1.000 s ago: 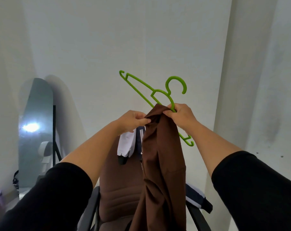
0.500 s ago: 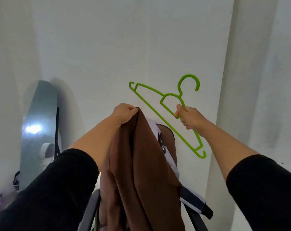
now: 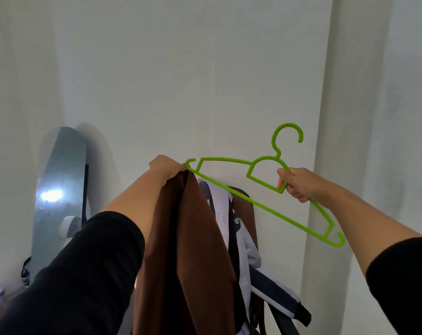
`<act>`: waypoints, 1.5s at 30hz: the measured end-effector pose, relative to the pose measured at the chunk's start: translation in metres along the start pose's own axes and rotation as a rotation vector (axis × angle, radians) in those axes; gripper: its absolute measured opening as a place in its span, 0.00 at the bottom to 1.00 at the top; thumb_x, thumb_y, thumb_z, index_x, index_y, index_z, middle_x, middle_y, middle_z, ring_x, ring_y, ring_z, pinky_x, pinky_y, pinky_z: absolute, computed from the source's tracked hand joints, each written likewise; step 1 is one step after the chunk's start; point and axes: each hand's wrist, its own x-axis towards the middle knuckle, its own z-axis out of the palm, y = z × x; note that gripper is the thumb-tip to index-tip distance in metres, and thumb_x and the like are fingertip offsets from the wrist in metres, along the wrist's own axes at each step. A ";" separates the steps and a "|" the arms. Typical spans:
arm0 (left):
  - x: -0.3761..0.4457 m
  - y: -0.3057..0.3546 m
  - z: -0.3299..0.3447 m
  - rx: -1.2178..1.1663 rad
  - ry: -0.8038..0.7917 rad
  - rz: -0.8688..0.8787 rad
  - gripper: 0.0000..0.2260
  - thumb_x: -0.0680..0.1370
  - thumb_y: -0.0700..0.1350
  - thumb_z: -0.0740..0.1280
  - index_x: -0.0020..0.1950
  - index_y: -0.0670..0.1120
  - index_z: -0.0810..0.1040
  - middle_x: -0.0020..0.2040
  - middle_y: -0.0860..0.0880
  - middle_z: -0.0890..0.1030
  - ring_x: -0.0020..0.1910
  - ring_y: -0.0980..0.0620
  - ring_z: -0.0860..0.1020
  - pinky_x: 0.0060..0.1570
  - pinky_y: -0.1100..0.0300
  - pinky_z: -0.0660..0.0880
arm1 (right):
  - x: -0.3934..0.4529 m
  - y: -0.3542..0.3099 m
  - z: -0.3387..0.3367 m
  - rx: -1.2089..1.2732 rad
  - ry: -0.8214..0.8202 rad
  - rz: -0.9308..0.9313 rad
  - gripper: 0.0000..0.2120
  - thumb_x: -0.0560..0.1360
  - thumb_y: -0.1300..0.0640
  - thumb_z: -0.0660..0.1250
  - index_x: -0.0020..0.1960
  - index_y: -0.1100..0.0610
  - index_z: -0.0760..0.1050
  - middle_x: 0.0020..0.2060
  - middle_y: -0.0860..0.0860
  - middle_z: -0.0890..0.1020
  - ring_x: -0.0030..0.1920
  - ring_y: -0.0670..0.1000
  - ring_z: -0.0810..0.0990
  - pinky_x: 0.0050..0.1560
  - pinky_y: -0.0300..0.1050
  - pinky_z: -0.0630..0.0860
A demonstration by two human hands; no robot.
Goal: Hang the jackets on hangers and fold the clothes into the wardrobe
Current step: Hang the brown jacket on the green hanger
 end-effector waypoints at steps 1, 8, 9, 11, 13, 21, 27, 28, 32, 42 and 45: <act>0.001 0.000 -0.001 -0.018 0.010 0.004 0.19 0.70 0.54 0.74 0.37 0.41 0.69 0.35 0.46 0.71 0.36 0.49 0.71 0.35 0.61 0.70 | 0.000 0.001 -0.001 -0.011 0.000 0.002 0.19 0.81 0.47 0.52 0.41 0.58 0.72 0.27 0.50 0.62 0.26 0.47 0.57 0.26 0.38 0.56; 0.001 0.001 -0.002 -0.098 0.041 0.173 0.11 0.72 0.48 0.72 0.52 0.47 0.84 0.48 0.49 0.79 0.49 0.53 0.72 0.45 0.61 0.70 | 0.003 -0.001 0.005 -0.109 -0.002 -0.010 0.19 0.81 0.47 0.52 0.41 0.57 0.72 0.28 0.50 0.64 0.27 0.48 0.59 0.26 0.38 0.58; 0.000 0.001 -0.002 -0.096 0.036 0.196 0.10 0.72 0.49 0.72 0.51 0.47 0.84 0.49 0.50 0.80 0.49 0.53 0.73 0.45 0.62 0.70 | 0.003 -0.002 0.006 -0.117 -0.001 -0.018 0.19 0.81 0.47 0.52 0.41 0.57 0.72 0.28 0.51 0.65 0.28 0.48 0.60 0.27 0.39 0.58; -0.004 0.003 -0.002 -0.094 0.032 0.230 0.10 0.72 0.49 0.72 0.51 0.48 0.84 0.48 0.50 0.80 0.50 0.53 0.73 0.45 0.62 0.70 | 0.003 -0.005 0.008 -0.126 0.001 -0.032 0.19 0.81 0.47 0.53 0.41 0.57 0.72 0.29 0.51 0.65 0.29 0.48 0.60 0.28 0.39 0.59; -0.008 0.005 -0.001 -0.070 0.020 0.285 0.09 0.72 0.49 0.71 0.51 0.49 0.84 0.47 0.51 0.79 0.51 0.53 0.73 0.47 0.62 0.70 | 0.004 -0.007 0.010 -0.140 0.001 -0.043 0.19 0.81 0.46 0.53 0.40 0.56 0.73 0.30 0.51 0.65 0.29 0.48 0.61 0.28 0.39 0.59; -0.024 0.025 0.007 -0.060 -0.090 0.456 0.06 0.73 0.50 0.70 0.48 0.52 0.84 0.50 0.53 0.83 0.53 0.54 0.76 0.51 0.63 0.70 | 0.003 -0.014 0.013 -0.141 -0.006 -0.079 0.20 0.81 0.46 0.52 0.40 0.56 0.74 0.30 0.50 0.66 0.30 0.48 0.63 0.31 0.39 0.61; -0.029 0.041 0.002 0.123 0.057 0.590 0.09 0.76 0.48 0.67 0.52 0.49 0.84 0.51 0.50 0.83 0.51 0.52 0.78 0.50 0.66 0.69 | 0.001 -0.027 0.001 -0.263 0.090 -0.157 0.20 0.81 0.47 0.53 0.41 0.58 0.75 0.32 0.49 0.70 0.33 0.46 0.68 0.34 0.39 0.62; -0.028 0.041 -0.002 0.176 0.070 0.606 0.09 0.76 0.47 0.66 0.53 0.48 0.83 0.52 0.50 0.83 0.53 0.51 0.78 0.51 0.66 0.68 | 0.001 -0.029 -0.005 -0.295 0.108 -0.164 0.20 0.81 0.47 0.53 0.42 0.59 0.75 0.33 0.49 0.70 0.35 0.47 0.69 0.35 0.40 0.63; -0.023 0.033 -0.006 0.257 0.067 0.610 0.10 0.77 0.46 0.65 0.55 0.48 0.82 0.54 0.48 0.82 0.55 0.49 0.77 0.51 0.65 0.70 | 0.001 -0.025 -0.019 -0.351 0.128 -0.131 0.20 0.81 0.47 0.53 0.41 0.59 0.74 0.35 0.50 0.72 0.38 0.49 0.71 0.46 0.45 0.66; -0.009 0.009 -0.012 0.250 0.075 0.604 0.09 0.78 0.41 0.64 0.54 0.45 0.82 0.55 0.45 0.82 0.56 0.46 0.76 0.54 0.63 0.69 | -0.003 -0.021 -0.019 -0.335 0.071 -0.151 0.20 0.81 0.46 0.53 0.39 0.57 0.73 0.33 0.50 0.71 0.34 0.47 0.69 0.37 0.40 0.64; -0.009 0.006 -0.011 0.248 0.077 0.637 0.09 0.79 0.42 0.63 0.54 0.45 0.82 0.54 0.46 0.82 0.55 0.48 0.76 0.52 0.65 0.67 | -0.002 -0.023 -0.014 -0.302 0.025 -0.128 0.20 0.81 0.45 0.53 0.39 0.56 0.72 0.32 0.50 0.69 0.33 0.48 0.67 0.34 0.39 0.63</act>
